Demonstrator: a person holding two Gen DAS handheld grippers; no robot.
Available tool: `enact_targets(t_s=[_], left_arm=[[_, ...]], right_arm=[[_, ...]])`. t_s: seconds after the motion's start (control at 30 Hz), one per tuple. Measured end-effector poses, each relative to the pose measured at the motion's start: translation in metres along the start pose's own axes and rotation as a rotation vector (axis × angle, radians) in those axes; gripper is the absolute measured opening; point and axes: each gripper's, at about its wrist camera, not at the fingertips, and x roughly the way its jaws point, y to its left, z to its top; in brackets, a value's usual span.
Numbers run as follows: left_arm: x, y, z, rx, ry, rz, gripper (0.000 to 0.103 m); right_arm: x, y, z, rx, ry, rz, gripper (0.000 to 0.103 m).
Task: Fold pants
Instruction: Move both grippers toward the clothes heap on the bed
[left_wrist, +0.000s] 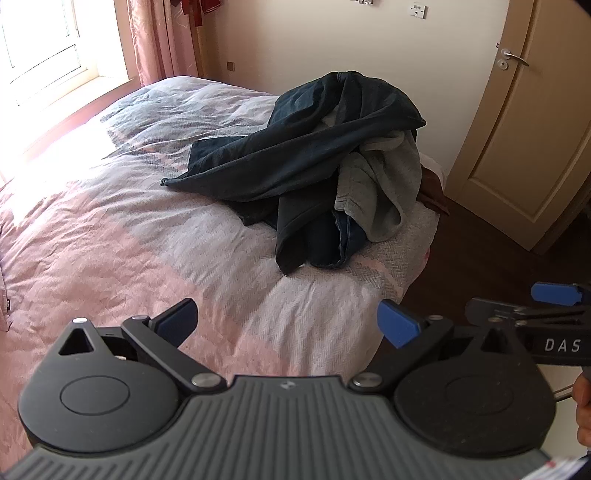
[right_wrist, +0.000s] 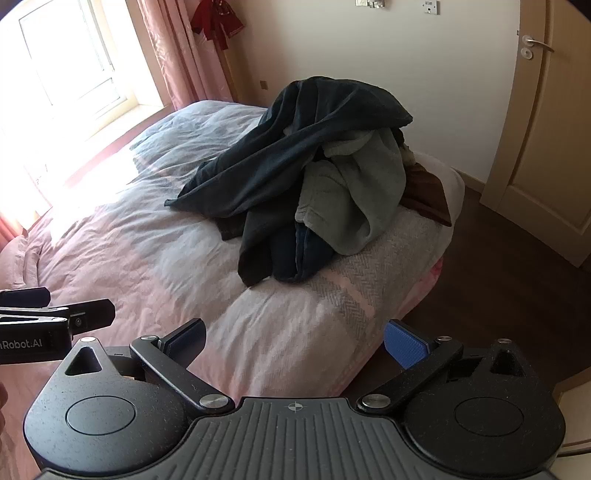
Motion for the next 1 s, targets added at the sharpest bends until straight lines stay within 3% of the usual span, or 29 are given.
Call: enact_targets(t_s=[1.0], left_arm=[[0.015,0.012,0.013,0.043,0.003,-0.048,0.102]], right_arm=[[0.007,0.011,0.008,0.047,-0.011,-0.035,0.100]])
